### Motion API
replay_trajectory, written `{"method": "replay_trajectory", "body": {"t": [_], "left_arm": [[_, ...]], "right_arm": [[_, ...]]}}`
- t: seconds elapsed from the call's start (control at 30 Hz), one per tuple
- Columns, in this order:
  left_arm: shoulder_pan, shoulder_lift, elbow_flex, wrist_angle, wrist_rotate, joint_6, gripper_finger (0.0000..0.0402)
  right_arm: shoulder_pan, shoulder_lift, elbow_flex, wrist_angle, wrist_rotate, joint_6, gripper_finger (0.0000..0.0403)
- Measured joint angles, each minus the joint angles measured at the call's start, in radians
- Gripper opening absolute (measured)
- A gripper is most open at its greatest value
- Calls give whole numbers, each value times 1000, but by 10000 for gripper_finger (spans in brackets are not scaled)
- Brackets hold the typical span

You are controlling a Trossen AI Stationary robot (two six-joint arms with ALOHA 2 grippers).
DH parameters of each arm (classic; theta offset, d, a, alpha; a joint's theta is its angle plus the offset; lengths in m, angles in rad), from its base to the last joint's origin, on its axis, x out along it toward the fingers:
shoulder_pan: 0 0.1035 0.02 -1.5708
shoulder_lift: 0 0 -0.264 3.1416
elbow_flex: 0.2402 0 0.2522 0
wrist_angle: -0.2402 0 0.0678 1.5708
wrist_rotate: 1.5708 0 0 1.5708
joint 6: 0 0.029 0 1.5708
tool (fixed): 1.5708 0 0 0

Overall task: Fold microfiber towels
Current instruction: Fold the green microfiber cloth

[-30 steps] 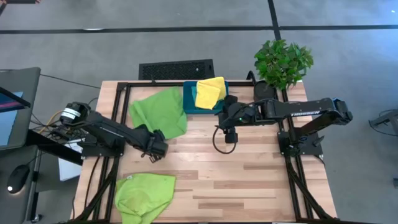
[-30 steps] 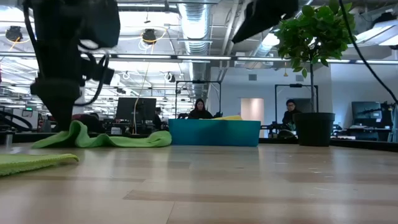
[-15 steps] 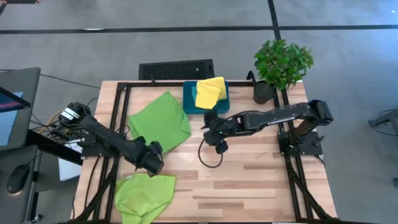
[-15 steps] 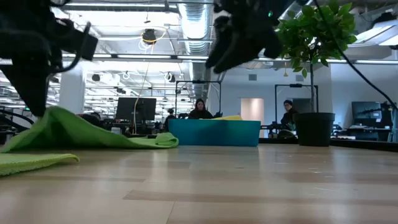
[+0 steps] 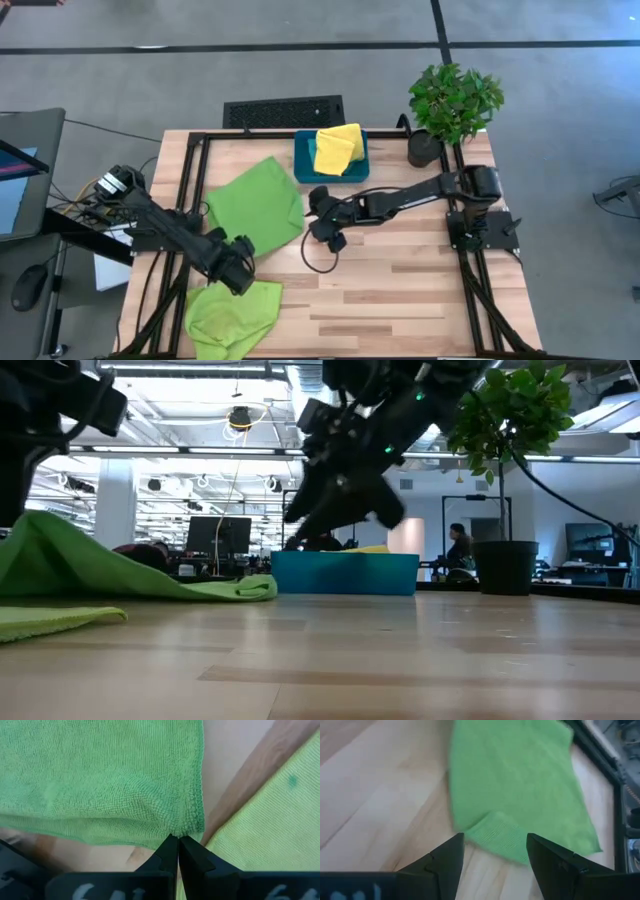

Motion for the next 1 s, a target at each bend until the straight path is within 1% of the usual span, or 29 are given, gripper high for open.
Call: {"method": "replay_trajectory", "body": {"t": [0.17, 0.33, 0.4, 0.53, 0.73, 0.87, 1.0], "left_arm": [[-9, 0, 0, 2, 1, -20, 0], [-9, 0, 0, 11, 1, -20, 0], [-9, 0, 0, 11, 0, -20, 0], [-9, 0, 0, 18, 0, -25, 0], [-9, 0, 0, 19, 0, -26, 0], [-9, 0, 0, 19, 0, -26, 0], [-9, 0, 0, 23, 0, -26, 0]], "right_arm": [[-18, 68, 5, 115, -2, -9, 240], [-42, 150, 68, 122, -19, -29, 240], [-56, 177, 103, 126, -56, -26, 240], [-87, 205, 172, 70, -161, 0, 240], [-126, 207, 254, -58, -267, 2, 240], [-153, 207, 277, -76, -363, 2, 240], [-160, 207, 278, -89, -370, 3, 240]]}}
